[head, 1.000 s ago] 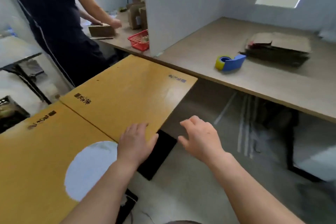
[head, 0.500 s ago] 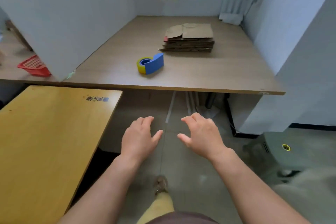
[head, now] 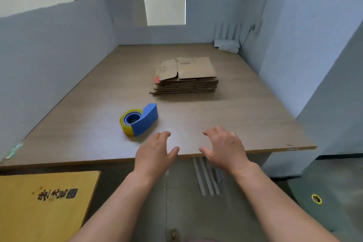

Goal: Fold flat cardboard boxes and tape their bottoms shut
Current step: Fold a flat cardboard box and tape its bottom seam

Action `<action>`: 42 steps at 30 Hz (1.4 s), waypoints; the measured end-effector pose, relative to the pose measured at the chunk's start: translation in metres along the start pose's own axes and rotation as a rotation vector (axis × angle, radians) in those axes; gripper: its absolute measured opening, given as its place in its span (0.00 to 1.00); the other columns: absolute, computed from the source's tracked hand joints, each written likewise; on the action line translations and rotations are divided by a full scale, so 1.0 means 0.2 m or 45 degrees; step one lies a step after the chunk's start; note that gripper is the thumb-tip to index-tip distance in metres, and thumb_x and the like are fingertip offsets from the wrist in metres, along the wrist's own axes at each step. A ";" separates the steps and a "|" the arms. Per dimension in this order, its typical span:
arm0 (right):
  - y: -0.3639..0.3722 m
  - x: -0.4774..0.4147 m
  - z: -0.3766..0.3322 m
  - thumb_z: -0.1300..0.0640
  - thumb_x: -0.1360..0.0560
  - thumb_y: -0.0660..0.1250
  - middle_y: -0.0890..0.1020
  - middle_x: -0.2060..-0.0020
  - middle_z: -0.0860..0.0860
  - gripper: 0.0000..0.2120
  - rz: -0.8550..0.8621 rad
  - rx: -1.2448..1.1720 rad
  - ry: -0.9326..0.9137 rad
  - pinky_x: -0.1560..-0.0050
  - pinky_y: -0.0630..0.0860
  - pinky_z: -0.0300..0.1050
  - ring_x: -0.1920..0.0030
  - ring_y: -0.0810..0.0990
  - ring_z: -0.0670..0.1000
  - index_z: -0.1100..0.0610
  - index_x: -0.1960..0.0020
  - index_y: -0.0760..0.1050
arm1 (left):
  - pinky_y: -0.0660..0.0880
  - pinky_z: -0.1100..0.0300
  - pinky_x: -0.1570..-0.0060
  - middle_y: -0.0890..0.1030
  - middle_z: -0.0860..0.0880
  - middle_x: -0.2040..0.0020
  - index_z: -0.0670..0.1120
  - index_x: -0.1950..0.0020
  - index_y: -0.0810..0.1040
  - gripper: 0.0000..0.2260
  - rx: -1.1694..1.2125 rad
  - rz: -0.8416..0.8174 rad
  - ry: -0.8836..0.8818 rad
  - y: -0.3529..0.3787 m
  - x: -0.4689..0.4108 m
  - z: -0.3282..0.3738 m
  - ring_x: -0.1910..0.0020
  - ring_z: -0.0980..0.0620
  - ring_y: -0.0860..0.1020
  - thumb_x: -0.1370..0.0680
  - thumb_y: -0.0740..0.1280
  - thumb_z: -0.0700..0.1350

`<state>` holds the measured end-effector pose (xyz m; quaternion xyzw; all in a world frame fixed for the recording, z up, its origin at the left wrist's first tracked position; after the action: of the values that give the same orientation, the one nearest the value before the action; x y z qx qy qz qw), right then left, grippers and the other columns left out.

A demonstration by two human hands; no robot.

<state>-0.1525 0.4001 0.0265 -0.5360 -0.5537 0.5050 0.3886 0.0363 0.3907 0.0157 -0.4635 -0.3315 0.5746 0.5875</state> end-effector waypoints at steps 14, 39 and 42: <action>0.16 -0.88 0.26 0.43 0.24 0.60 0.73 0.38 0.48 0.22 -0.057 0.027 0.117 0.40 0.63 0.43 0.37 0.71 0.50 0.49 0.32 0.68 | 0.69 0.55 0.39 0.70 0.51 0.30 0.50 0.25 0.60 0.29 0.046 -0.033 0.005 0.13 -1.07 -0.20 0.32 0.50 0.68 0.22 0.61 0.59; 0.41 -1.99 0.97 0.34 0.27 0.61 0.59 0.25 0.55 0.45 0.030 -0.073 0.343 0.28 0.55 0.53 0.26 0.58 0.56 0.57 0.22 0.46 | 0.68 0.49 0.37 0.68 0.44 0.32 0.51 0.27 0.64 0.24 0.065 -0.091 -0.475 0.53 -2.14 -0.33 0.34 0.42 0.66 0.22 0.60 0.56; 0.32 -1.95 0.92 0.50 0.27 0.70 0.62 0.28 0.57 0.44 0.253 -0.563 0.374 0.33 0.63 0.47 0.30 0.63 0.56 0.56 0.22 0.46 | 0.70 0.51 0.41 0.72 0.45 0.34 0.53 0.27 0.68 0.19 0.324 0.109 -0.424 0.42 -2.08 -0.33 0.37 0.44 0.70 0.19 0.58 0.49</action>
<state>-0.2697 -0.0168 -0.0278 -0.7269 -0.5329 0.3246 0.2867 0.0162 -0.0364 -0.0254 -0.2980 -0.3290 0.7049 0.5533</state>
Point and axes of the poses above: each hand's wrist, its own x-axis away from the middle knuckle, its own y-axis out of the palm, z = x × y, the point moved 5 cm from there along -x, towards the middle knuckle
